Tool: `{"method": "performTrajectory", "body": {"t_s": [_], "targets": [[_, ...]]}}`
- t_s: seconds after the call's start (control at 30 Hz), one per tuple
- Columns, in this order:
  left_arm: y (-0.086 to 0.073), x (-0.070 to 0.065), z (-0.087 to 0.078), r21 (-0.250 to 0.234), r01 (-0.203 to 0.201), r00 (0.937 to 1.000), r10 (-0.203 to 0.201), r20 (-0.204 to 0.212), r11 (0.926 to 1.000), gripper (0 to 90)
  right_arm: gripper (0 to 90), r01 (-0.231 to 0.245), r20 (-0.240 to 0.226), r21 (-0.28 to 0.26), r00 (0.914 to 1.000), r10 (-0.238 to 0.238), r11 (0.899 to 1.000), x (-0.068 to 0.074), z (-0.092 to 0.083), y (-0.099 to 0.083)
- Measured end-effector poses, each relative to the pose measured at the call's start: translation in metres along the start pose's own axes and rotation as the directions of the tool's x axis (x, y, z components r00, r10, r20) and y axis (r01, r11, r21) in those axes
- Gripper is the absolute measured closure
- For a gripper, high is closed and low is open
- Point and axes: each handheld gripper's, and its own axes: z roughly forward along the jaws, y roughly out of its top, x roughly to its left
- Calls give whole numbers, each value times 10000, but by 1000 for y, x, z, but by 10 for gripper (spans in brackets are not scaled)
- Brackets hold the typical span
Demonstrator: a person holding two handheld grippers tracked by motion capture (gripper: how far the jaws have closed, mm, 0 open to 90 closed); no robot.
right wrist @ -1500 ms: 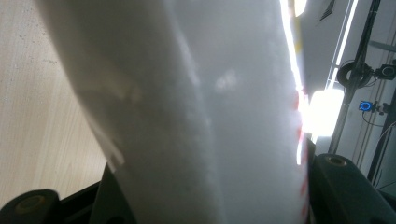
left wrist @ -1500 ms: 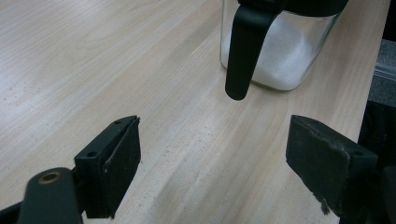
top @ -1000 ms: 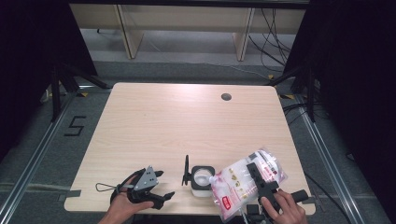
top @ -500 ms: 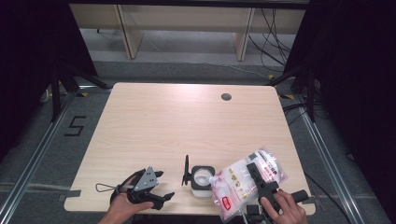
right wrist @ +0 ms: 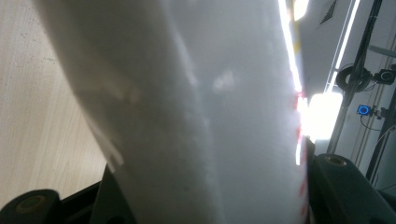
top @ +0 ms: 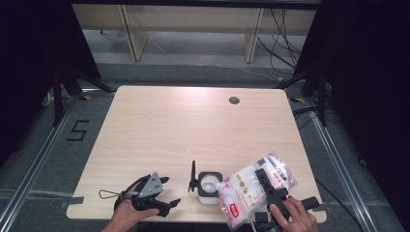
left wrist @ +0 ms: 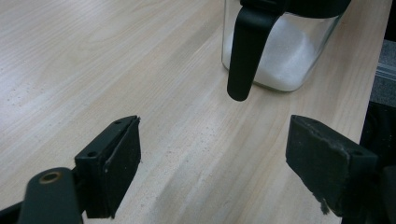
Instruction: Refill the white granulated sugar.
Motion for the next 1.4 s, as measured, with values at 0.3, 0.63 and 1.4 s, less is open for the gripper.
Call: {"method": "performTrajectory", "body": {"t_s": [0.3,0.63,1.4], "targets": [[0,-1,1,-197,123,9999,-123,-37,9997,177,496,-154,30,-67,9999,154,9999,1,0,-1],[0,-1,2,-183,-58,10000,57,-35,9998,177,497,8,66,-87,10000,-8,10000,-1,-1,0],[0,0,1,-175,132,9998,-134,-131,9998,177,523,-646,143,-109,9978,648,9979,-1,0,-5]]}}
